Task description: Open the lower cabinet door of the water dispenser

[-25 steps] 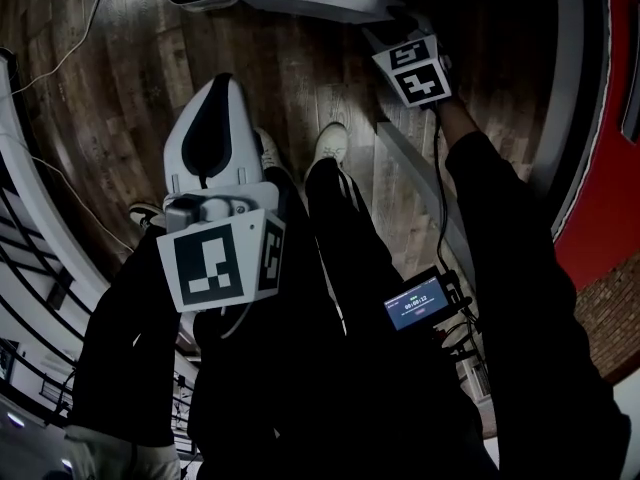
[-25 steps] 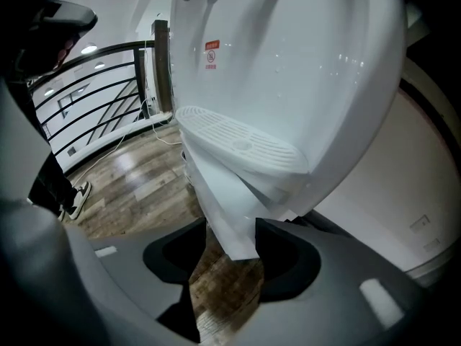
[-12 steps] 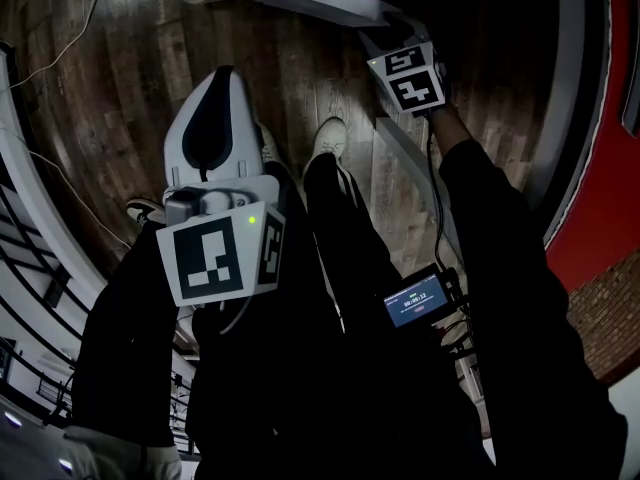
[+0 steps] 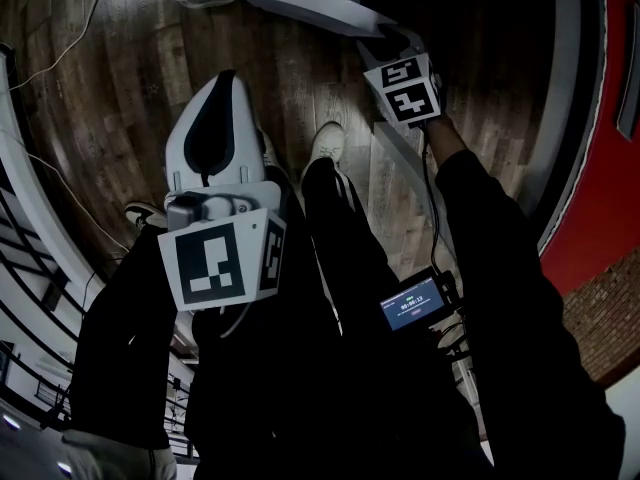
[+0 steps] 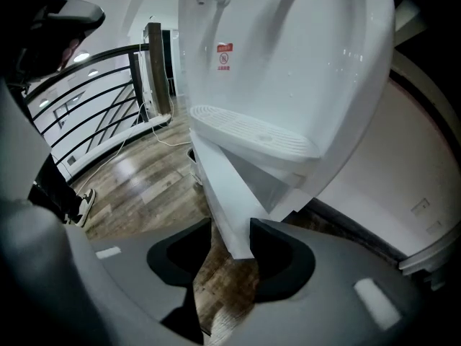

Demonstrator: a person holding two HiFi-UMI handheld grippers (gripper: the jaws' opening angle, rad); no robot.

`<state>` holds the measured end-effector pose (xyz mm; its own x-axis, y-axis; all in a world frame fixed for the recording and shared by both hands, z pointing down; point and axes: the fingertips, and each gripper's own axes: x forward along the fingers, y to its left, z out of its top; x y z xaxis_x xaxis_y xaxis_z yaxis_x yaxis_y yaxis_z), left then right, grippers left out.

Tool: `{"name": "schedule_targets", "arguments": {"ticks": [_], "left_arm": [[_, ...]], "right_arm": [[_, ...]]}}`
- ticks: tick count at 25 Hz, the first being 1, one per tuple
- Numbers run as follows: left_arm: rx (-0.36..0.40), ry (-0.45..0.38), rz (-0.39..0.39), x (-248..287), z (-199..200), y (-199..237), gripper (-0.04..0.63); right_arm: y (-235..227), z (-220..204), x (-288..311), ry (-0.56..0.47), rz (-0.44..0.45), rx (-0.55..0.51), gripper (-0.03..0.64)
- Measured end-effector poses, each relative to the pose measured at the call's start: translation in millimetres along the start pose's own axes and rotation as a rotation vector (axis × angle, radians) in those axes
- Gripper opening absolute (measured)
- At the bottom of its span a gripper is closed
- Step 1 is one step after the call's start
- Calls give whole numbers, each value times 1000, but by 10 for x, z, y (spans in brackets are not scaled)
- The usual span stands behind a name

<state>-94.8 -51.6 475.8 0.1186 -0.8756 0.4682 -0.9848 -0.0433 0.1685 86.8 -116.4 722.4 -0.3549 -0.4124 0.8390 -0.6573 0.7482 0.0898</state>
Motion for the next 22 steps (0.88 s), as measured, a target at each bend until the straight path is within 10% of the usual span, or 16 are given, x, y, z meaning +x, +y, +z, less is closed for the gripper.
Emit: {"name": "schedule_targets", "arguments": {"ticks": [22], "left_arm": [[-37, 18, -4, -40, -111, 155, 8]], "right_arm": [[396, -121, -113, -7, -35, 27, 63]]}}
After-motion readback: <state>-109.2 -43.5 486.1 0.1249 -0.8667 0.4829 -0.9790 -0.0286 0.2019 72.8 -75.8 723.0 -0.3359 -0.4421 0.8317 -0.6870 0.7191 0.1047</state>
